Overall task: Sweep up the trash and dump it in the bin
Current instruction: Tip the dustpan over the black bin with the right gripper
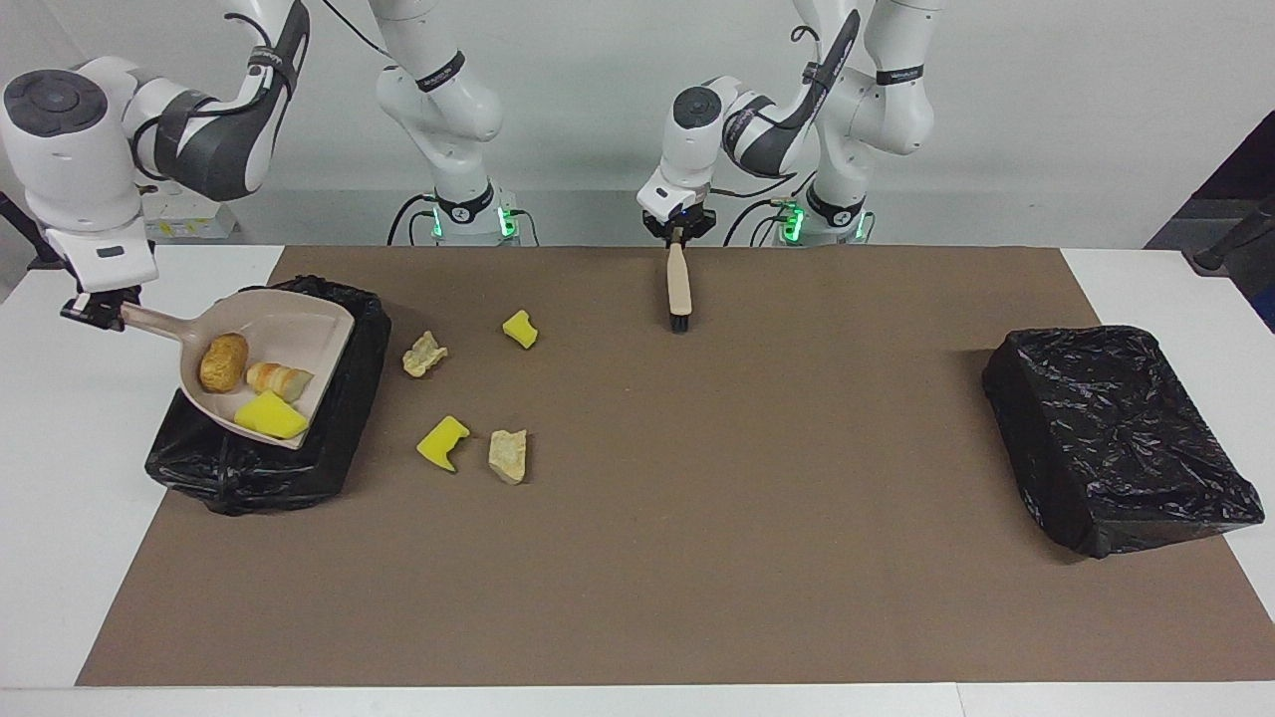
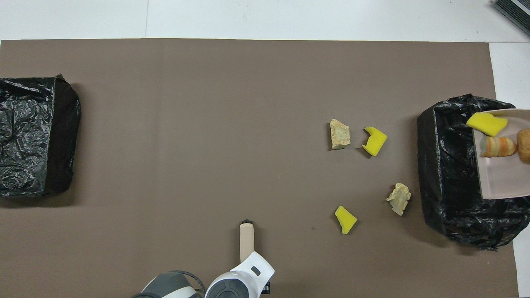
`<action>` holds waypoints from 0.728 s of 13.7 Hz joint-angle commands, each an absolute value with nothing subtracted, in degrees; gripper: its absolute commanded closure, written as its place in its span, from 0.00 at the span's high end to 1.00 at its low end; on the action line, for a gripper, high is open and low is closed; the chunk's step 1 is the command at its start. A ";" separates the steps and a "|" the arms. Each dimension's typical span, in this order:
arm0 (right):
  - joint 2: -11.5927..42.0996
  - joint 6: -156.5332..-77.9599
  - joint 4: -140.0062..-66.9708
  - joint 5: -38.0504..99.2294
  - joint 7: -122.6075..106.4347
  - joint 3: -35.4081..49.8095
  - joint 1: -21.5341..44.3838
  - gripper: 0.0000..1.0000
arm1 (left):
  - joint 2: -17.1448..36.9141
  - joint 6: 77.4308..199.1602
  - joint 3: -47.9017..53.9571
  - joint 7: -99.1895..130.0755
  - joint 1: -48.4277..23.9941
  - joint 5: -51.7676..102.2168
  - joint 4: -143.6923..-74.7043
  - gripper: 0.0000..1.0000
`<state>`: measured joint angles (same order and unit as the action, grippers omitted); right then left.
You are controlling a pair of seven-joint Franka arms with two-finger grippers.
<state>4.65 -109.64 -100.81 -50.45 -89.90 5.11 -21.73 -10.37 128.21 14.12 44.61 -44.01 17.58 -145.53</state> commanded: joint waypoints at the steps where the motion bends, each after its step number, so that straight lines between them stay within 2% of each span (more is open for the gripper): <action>1: 3.60 -107.49 -102.13 -60.09 -87.71 5.45 -19.43 0.00 | -10.19 127.53 14.15 40.89 -38.61 16.62 -143.36 1.00; 6: 2.64 -103.97 -101.17 -72.06 -89.03 5.54 -18.54 0.00 | -11.16 123.67 13.89 35.09 -28.06 7.65 -137.48 1.00; 10: 1.58 -103.98 -98.00 -67.62 -93.43 5.89 -19.25 0.00 | -11.07 116.30 13.89 22.98 -15.86 4.92 -128.61 1.00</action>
<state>2.32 -104.66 -99.15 -69.81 -90.99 5.20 -18.63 -10.77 121.00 13.33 29.01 -21.75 5.95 -133.15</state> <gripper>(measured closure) 0.674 0.000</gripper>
